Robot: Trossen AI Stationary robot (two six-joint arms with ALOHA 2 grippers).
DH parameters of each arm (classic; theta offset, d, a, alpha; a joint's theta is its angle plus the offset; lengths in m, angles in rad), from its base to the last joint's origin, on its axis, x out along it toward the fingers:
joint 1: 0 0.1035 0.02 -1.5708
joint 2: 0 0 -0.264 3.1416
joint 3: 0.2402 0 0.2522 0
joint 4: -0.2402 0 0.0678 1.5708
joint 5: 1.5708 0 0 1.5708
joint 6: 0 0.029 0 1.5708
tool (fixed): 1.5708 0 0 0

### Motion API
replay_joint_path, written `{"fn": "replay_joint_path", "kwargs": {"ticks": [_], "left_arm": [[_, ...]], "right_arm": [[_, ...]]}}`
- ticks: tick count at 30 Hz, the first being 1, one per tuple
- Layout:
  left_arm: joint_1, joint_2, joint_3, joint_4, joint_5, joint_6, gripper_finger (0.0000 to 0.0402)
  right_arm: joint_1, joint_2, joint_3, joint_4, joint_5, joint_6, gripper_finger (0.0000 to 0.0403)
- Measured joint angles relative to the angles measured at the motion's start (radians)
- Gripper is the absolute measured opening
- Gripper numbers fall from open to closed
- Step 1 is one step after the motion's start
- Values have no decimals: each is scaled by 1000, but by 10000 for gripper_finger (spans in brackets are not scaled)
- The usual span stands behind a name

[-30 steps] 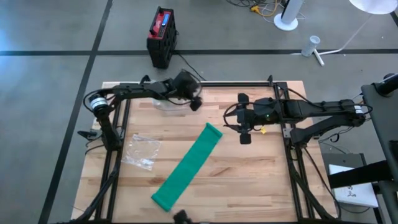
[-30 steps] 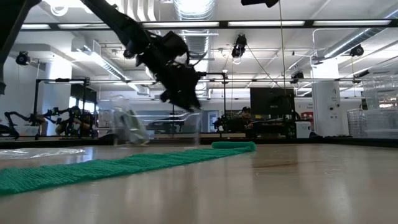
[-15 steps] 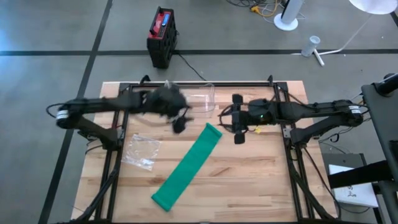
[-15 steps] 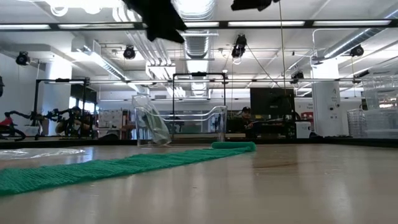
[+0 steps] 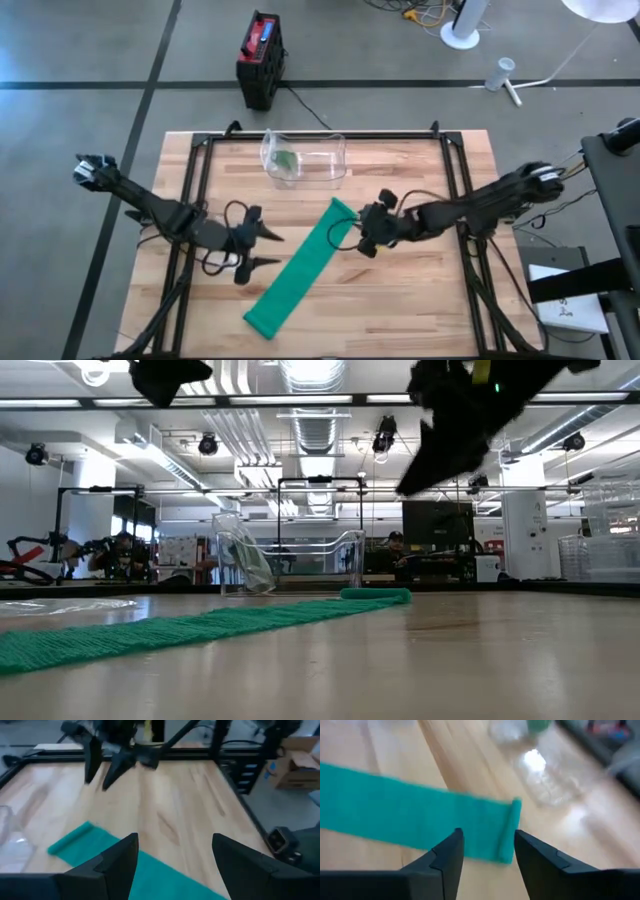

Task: Roll bandage
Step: Roll the blue bandage

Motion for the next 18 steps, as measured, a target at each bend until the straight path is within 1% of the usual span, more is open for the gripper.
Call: {"fn": "replay_joint_path", "kwargs": {"ticks": [2,4,6,8,10,13,15,17,18], "left_arm": [[-43,5,-16,-7,-10,-24,245],[-85,36,-16,-1,-11,-63,245],[-139,68,-12,-22,-18,-105,243],[-199,132,24,-12,-19,-156,239],[-269,192,55,-58,-27,-211,235],[-361,335,126,-44,-29,-268,229],[-409,425,171,-126,-29,-307,223],[-439,533,228,-165,12,-345,216],[-452,568,250,-222,26,-363,212]], "right_arm": [[44,53,-2,78,-3,11,175],[101,106,9,139,-6,-39,179],[153,171,62,189,-12,-81,180],[206,231,127,168,7,-97,181],[246,289,205,146,17,-96,181],[315,367,321,87,53,-81,181],[350,413,398,49,72,-72,181],[386,453,474,10,95,-41,181],[398,472,513,-10,105,-26,181]]}}
